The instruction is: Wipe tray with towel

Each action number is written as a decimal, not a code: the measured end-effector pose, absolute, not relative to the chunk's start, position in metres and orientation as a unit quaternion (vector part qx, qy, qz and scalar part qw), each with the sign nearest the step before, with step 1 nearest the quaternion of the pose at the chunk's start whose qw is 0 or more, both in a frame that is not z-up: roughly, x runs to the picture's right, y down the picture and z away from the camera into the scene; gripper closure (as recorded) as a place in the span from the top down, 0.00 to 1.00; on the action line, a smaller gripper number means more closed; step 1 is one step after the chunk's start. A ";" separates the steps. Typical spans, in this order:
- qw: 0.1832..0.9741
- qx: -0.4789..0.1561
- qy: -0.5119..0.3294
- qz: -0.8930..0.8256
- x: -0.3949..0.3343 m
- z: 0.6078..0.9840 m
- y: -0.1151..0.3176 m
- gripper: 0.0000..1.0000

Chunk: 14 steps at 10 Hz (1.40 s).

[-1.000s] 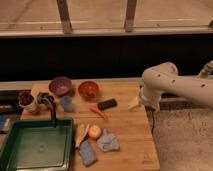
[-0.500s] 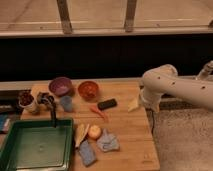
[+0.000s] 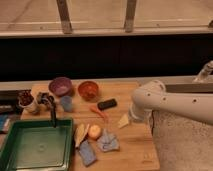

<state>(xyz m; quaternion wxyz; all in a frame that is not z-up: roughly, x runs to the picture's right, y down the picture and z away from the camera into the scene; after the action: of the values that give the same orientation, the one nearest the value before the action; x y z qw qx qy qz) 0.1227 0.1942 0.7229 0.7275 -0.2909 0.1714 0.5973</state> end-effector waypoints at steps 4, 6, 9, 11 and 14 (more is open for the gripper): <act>0.749 -0.333 0.159 0.550 0.071 0.742 0.227 0.80; 0.748 -0.337 0.157 0.549 0.068 0.744 0.229 0.80; 0.749 -0.336 0.157 0.549 0.068 0.743 0.229 0.80; 0.753 -0.344 0.165 0.536 0.059 0.749 0.236 0.80; 0.760 -0.362 0.181 0.509 0.032 0.771 0.265 0.80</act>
<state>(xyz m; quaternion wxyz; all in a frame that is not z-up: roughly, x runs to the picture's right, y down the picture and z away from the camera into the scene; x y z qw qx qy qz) 0.0324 0.2650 0.7714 0.7596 -0.3622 0.1815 0.5089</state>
